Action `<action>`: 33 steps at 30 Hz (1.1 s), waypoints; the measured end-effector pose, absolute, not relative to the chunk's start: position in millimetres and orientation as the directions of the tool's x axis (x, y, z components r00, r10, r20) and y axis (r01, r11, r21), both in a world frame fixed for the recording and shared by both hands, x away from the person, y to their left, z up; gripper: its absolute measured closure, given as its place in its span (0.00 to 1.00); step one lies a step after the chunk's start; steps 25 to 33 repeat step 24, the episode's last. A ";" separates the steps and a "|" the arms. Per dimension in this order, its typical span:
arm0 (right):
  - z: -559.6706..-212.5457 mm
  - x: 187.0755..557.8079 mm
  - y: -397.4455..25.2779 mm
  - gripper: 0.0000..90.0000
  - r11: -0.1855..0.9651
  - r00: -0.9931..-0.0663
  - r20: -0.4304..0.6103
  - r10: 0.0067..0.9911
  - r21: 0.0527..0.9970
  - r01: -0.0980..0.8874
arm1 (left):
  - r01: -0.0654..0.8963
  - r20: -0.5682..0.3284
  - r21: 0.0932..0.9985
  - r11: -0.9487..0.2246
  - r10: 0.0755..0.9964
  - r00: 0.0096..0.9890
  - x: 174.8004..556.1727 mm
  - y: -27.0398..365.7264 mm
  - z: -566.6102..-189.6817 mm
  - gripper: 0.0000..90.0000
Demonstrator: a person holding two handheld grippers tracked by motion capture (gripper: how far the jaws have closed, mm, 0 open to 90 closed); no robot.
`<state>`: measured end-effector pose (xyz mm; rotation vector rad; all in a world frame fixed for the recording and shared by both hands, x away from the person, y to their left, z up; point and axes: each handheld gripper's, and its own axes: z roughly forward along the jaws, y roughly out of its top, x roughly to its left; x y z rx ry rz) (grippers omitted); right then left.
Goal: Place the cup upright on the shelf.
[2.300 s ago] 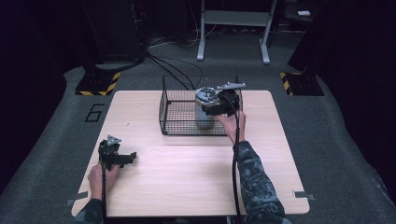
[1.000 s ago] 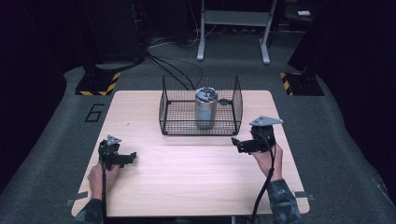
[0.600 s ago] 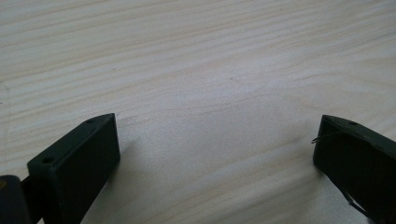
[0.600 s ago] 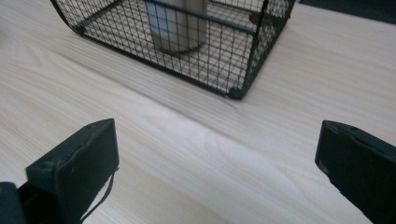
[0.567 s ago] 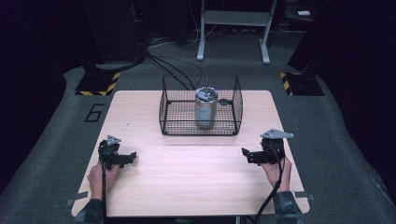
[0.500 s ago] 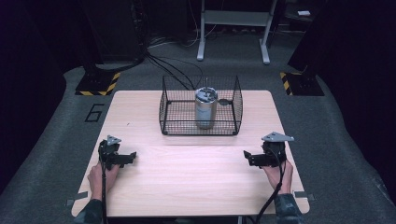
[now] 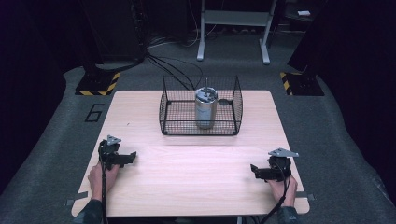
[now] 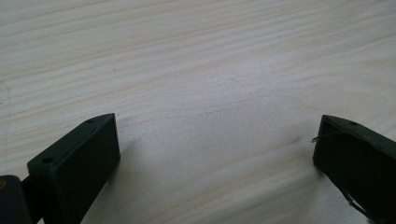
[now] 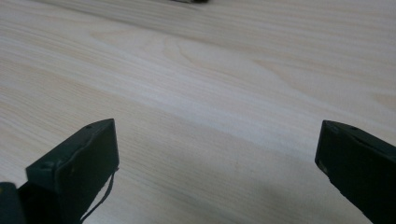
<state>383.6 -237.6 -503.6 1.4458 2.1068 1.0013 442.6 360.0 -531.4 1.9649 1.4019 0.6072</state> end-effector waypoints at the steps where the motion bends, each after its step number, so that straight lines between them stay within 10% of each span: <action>1: -507.0 383.2 -239.1 0.00 0.205 -0.382 0.075 0.921 0.740 0.640 | 0.654 0.003 0.721 -0.228 0.945 0.327 442.5 360.2 -530.8 0.01; 33: -530.4 377.7 -246.6 0.00 0.268 -0.375 -0.012 0.927 0.720 0.640 | 0.644 0.003 0.733 -0.219 0.948 0.318 442.2 359.5 -532.2 0.01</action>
